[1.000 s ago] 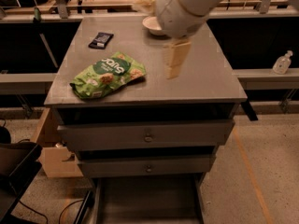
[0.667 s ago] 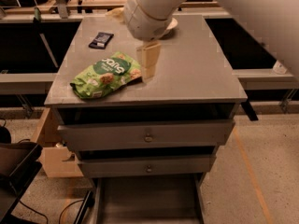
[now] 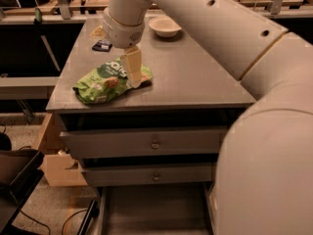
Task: Place green rice chip bag into bottom drawer
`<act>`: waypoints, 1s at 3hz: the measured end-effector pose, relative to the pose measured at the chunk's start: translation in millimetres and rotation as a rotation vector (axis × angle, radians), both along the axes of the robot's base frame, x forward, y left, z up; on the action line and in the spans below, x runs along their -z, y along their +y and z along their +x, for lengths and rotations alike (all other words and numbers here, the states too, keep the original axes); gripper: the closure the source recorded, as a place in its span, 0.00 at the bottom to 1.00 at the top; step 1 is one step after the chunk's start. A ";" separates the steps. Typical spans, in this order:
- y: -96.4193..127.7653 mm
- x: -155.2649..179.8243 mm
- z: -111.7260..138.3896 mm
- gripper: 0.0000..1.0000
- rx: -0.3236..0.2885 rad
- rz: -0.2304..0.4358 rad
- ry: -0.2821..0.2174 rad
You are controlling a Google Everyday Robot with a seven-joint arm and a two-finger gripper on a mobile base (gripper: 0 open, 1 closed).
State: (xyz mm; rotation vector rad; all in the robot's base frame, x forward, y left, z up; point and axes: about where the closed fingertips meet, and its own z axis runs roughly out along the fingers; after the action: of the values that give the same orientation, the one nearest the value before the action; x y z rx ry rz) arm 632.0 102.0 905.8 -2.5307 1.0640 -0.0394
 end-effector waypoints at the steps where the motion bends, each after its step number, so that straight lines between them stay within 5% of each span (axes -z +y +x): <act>1: 13.3 27.0 13.6 0.00 -0.030 -0.056 0.075; 3: 17.6 59.3 -0.2 0.42 -0.035 -0.067 0.160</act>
Offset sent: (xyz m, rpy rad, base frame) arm 0.0088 0.0111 -0.0661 -0.0970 0.2046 0.0418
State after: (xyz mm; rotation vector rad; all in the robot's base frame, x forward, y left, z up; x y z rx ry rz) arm 631.8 119.6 846.5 -2.6486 1.0941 0.1420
